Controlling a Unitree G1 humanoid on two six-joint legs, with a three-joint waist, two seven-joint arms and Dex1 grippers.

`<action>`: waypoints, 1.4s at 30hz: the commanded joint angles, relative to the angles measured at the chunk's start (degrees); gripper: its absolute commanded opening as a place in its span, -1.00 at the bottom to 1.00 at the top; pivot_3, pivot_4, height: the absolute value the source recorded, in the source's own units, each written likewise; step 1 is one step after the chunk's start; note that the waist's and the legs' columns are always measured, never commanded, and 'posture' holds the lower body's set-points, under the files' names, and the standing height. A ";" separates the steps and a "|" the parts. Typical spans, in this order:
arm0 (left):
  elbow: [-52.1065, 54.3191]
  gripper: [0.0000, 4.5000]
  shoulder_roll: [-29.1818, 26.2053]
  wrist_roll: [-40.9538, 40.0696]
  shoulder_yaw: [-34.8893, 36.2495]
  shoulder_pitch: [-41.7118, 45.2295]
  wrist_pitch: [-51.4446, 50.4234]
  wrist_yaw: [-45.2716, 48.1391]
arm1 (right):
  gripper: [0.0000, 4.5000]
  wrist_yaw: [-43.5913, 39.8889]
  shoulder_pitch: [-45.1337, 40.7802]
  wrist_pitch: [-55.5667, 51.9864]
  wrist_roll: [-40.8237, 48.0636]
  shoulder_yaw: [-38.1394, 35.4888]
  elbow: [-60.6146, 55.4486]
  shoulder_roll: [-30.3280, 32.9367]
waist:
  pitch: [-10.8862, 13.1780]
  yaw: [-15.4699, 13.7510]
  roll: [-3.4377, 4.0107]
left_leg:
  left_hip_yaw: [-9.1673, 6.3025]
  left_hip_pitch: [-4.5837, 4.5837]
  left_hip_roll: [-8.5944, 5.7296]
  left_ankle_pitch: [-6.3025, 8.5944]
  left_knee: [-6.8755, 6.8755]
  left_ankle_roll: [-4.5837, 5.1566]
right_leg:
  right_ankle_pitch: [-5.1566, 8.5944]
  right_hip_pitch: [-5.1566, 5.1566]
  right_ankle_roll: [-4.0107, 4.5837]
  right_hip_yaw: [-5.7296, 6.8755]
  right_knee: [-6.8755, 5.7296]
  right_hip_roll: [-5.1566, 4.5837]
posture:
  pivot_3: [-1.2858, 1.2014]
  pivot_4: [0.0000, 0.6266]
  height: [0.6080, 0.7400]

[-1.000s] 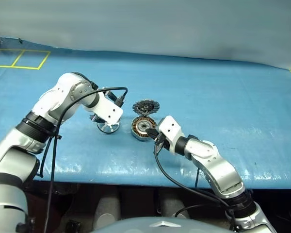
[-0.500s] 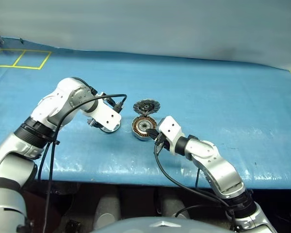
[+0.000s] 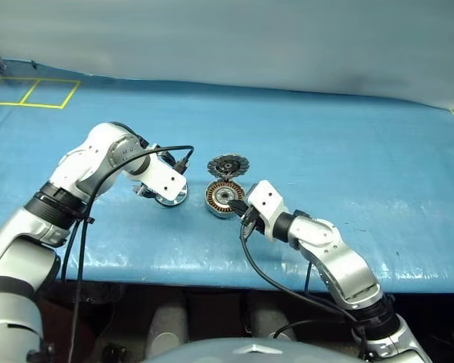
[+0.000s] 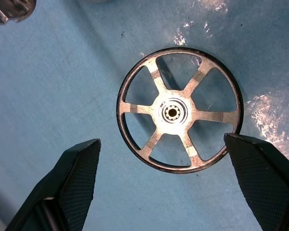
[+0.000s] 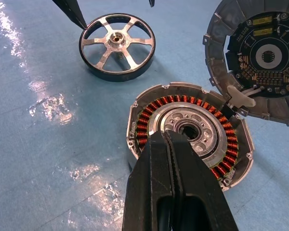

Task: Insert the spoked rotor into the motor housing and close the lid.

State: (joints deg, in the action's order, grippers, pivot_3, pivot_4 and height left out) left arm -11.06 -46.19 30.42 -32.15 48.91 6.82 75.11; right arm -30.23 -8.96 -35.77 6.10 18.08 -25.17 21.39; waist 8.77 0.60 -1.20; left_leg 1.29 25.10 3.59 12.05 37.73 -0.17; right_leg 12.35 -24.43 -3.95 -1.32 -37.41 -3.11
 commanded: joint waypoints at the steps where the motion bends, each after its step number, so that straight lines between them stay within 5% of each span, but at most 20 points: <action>1: -1.75 0.98 0.83 1.23 0.85 1.16 0.40 -1.28 | -1.00 0.32 -0.26 0.00 0.57 -1.08 -1.73 -0.17 | 0.00 0.00 0.00 | 0.00 0.01 0.00 0.00 0.05 0.00 | 0.00 -0.01 0.00 0.00 -0.05 0.00 | 0.03 -0.52 1.00; 6: -5.27 0.98 2.24 1.98 0.83 1.37 0.80 -2.64 | -1.00 0.53 -0.22 0.01 0.58 -0.97 -1.79 -0.29 | 0.00 0.02 0.00 | 0.01 -0.10 0.00 -0.01 0.18 0.00 | 0.06 -0.02 0.02 -0.06 -0.39 0.00 | 0.03 -0.52 1.00; 11: -6.28 0.45 2.88 2.56 1.17 1.38 0.49 -3.21 | -1.00 0.62 -0.21 0.01 0.57 -0.93 -1.83 -0.35 | 0.00 0.04 0.00 | 0.01 -0.16 0.00 -0.05 0.19 0.04 | 0.06 0.00 0.04 -0.07 -0.46 0.00 | 0.03 -0.52 1.00; 21: -6.29 0.22 2.75 2.81 1.15 0.70 0.92 -2.69 | -1.00 1.05 -0.25 -0.01 0.47 -1.05 -1.63 -0.57 | 0.00 0.03 0.00 | 0.02 -0.15 0.00 -0.05 0.19 0.04 | 0.05 -0.01 0.04 -0.08 -0.46 0.00 | 0.03 -0.52 1.00; 26: -6.76 -0.31 2.66 3.07 1.01 0.45 1.15 -2.90 | -1.00 1.36 -0.23 -0.04 0.31 -1.19 -1.60 -0.71 | 0.00 0.03 0.00 | 0.02 -0.15 0.00 -0.05 0.18 0.04 | 0.06 -0.01 0.04 -0.09 -0.46 0.00 | 0.03 -0.52 1.00; 31: -7.86 -0.31 2.46 3.30 0.60 0.19 2.05 -2.45 | -1.00 1.79 -0.21 -0.01 0.36 -1.28 -1.66 -0.76 | 0.00 0.03 0.00 | 0.02 -0.15 -0.01 -0.05 0.18 0.04 | 0.06 -0.01 0.04 -0.09 -0.46 0.00 | 0.03 -0.52 1.00; 33: -8.25 -0.55 2.65 3.37 0.71 0.00 2.16 -2.87 | -1.00 1.94 -0.29 0.06 0.36 -1.25 -1.56 -0.81 | 0.00 0.04 0.00 | 0.02 -0.15 -0.01 -0.05 0.18 0.04 | 0.06 -0.01 0.04 -0.09 -0.46 0.00 | 0.03 -0.52 1.00; 42: -8.28 -0.55 2.30 3.67 0.49 -1.35 2.00 -2.08 | -1.00 2.17 -0.39 0.31 0.18 -1.06 -1.53 -1.00 | 0.00 0.03 0.00 | 0.02 -0.15 -0.01 -0.05 0.18 0.04 | 0.06 -0.01 0.04 -0.09 -0.46 0.00 | 0.03 -0.52 1.00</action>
State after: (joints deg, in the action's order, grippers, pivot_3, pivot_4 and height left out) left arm -19.63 -43.19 33.75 -32.15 47.51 8.34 72.79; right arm -28.37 -8.94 -35.76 5.98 18.04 -25.17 20.56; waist 8.77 0.63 -1.20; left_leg 1.31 24.95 3.59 12.00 37.91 -0.13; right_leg 12.41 -24.44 -3.90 -1.40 -37.86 -3.11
